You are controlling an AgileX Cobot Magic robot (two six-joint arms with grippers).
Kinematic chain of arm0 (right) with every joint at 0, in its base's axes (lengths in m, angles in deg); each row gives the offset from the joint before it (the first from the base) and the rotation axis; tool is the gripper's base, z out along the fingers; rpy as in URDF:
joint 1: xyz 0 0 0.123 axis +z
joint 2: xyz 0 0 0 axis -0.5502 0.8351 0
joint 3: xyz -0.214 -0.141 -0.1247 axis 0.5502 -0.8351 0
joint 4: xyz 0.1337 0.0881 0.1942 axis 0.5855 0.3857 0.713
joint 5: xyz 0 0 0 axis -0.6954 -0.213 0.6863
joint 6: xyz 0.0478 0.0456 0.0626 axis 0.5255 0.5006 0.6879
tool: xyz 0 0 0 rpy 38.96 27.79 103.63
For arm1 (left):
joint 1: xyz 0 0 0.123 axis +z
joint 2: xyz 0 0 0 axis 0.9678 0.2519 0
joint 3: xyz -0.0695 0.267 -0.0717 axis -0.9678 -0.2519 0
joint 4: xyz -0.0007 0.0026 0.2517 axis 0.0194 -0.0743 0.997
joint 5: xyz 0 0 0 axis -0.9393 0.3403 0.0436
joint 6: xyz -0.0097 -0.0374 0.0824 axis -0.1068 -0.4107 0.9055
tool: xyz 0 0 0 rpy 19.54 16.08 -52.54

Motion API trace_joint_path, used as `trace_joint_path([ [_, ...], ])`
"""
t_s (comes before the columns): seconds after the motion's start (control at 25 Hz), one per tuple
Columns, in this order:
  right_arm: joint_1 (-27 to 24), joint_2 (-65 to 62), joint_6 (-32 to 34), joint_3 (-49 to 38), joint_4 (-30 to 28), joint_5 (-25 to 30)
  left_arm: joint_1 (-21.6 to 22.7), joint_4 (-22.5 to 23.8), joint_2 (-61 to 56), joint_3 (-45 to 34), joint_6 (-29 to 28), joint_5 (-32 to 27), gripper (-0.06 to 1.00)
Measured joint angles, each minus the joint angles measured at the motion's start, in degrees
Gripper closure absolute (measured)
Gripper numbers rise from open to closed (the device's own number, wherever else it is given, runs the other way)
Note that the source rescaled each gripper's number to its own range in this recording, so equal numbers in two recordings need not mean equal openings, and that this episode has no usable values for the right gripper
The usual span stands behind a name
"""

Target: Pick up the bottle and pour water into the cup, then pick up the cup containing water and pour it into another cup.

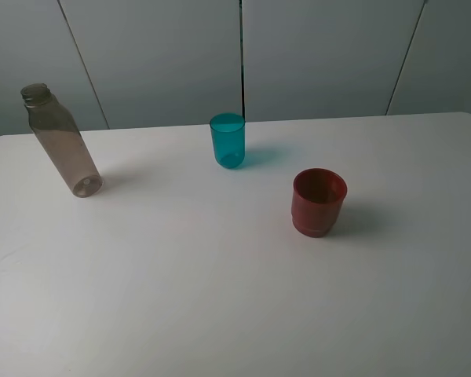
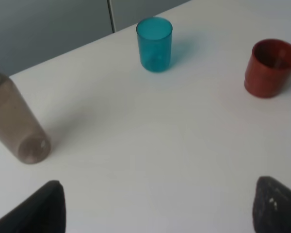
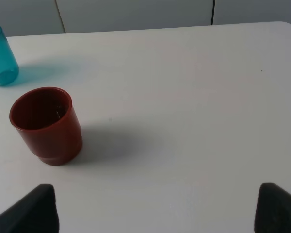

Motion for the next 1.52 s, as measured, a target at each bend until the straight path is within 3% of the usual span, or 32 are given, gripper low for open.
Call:
trace_joint_path([
  [0.16, 0.0, 0.0, 0.0, 0.0, 0.0, 0.0, 0.0, -0.3, -7.5, -0.1, 3.5, -6.5, 0.01],
  [0.4, 0.0, 0.0, 0.0, 0.0, 0.0, 0.0, 2.4, -0.7, -14.3, -4.0, 6.5, -6.6, 0.01],
  [0.68, 0.0, 0.0, 0.0, 0.0, 0.0, 0.0, 17.9, -3.3, -23.1, -11.6, 9.4, -5.1, 0.01],
  [0.88, 0.0, 0.0, 0.0, 0.0, 0.0, 0.0, 30.4, -9.4, -23.5, -14.6, 15.3, -2.6, 0.01],
  [1.04, 0.0, 0.0, 0.0, 0.0, 0.0, 0.0, 36.9, -14.4, -23.7, -17.7, 17.7, -1.8, 0.01],
  [1.52, 0.0, 0.0, 0.0, 0.0, 0.1, 0.0, 38.7, -16.1, -23.7, -17.9, 18.8, -1.8, 0.01],
])
